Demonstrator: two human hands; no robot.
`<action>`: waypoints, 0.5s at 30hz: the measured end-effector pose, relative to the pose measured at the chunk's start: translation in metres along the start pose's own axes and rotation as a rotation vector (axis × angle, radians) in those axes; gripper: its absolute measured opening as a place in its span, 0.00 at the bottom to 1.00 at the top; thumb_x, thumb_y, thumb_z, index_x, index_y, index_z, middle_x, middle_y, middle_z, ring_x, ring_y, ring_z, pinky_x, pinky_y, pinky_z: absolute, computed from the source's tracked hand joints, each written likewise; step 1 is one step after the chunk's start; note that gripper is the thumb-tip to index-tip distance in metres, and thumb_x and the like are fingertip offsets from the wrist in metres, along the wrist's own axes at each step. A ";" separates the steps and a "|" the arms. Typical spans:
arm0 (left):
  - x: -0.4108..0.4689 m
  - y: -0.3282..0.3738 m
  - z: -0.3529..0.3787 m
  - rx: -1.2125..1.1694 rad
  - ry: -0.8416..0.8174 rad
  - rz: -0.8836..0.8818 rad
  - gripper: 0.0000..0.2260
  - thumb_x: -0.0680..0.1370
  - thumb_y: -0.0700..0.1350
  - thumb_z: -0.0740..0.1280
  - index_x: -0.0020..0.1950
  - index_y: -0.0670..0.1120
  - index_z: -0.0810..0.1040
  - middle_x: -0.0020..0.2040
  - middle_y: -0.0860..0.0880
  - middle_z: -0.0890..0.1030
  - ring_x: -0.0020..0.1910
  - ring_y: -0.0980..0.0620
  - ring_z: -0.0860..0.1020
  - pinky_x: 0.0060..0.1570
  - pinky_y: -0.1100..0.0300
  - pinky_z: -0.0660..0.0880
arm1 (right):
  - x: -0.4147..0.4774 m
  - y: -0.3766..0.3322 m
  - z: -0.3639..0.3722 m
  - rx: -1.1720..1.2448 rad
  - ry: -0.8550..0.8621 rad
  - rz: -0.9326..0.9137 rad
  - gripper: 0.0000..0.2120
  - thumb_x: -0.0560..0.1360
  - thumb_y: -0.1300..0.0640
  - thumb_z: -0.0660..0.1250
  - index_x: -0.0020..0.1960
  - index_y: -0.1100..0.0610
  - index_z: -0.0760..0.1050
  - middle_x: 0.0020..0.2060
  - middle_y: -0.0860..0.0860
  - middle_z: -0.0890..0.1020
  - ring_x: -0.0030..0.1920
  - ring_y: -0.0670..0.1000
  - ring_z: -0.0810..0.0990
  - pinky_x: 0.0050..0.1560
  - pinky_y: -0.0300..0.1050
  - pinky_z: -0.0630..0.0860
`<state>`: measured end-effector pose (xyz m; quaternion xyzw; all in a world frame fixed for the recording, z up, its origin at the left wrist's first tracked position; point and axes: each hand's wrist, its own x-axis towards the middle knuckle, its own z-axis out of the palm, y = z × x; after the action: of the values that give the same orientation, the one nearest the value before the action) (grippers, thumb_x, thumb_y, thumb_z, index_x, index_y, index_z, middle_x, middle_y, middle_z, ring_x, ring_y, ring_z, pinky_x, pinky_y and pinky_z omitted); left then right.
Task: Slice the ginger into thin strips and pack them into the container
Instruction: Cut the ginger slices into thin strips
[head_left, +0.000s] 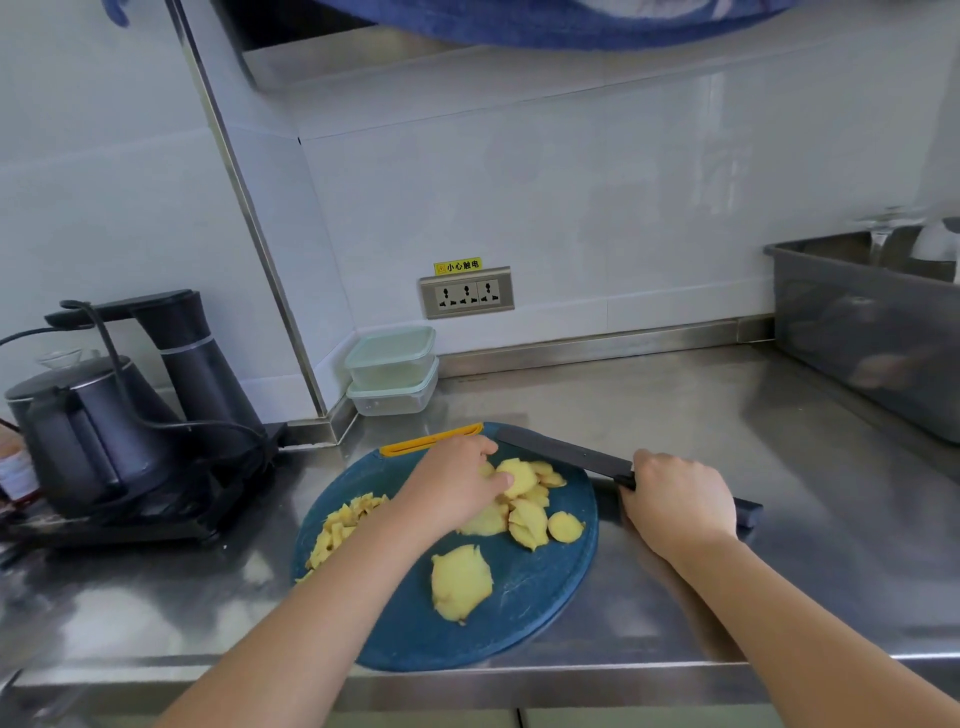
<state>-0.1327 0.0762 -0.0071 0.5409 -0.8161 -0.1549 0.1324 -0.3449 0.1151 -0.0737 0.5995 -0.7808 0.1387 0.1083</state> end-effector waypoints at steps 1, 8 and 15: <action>0.009 0.001 0.005 -0.019 0.004 -0.022 0.24 0.77 0.51 0.67 0.71 0.47 0.69 0.67 0.49 0.73 0.64 0.52 0.72 0.62 0.59 0.68 | 0.000 0.000 0.000 0.003 -0.004 0.006 0.08 0.79 0.50 0.57 0.45 0.53 0.65 0.45 0.50 0.80 0.44 0.54 0.79 0.37 0.44 0.67; 0.014 0.000 0.024 0.019 0.169 0.007 0.10 0.74 0.50 0.71 0.51 0.46 0.79 0.49 0.52 0.76 0.50 0.54 0.72 0.47 0.62 0.67 | 0.001 0.001 0.003 0.012 -0.016 0.019 0.06 0.78 0.53 0.58 0.44 0.53 0.64 0.46 0.51 0.81 0.46 0.55 0.80 0.37 0.44 0.66; -0.026 -0.024 -0.003 -0.240 0.015 -0.034 0.11 0.78 0.47 0.66 0.61 0.52 0.77 0.42 0.55 0.79 0.38 0.59 0.77 0.39 0.65 0.71 | 0.002 0.001 0.005 0.013 -0.004 0.023 0.06 0.78 0.53 0.58 0.44 0.53 0.65 0.45 0.50 0.81 0.45 0.55 0.80 0.37 0.44 0.66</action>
<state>-0.1015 0.0914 -0.0152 0.5359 -0.7815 -0.2495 0.1997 -0.3465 0.1121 -0.0778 0.5916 -0.7868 0.1438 0.1010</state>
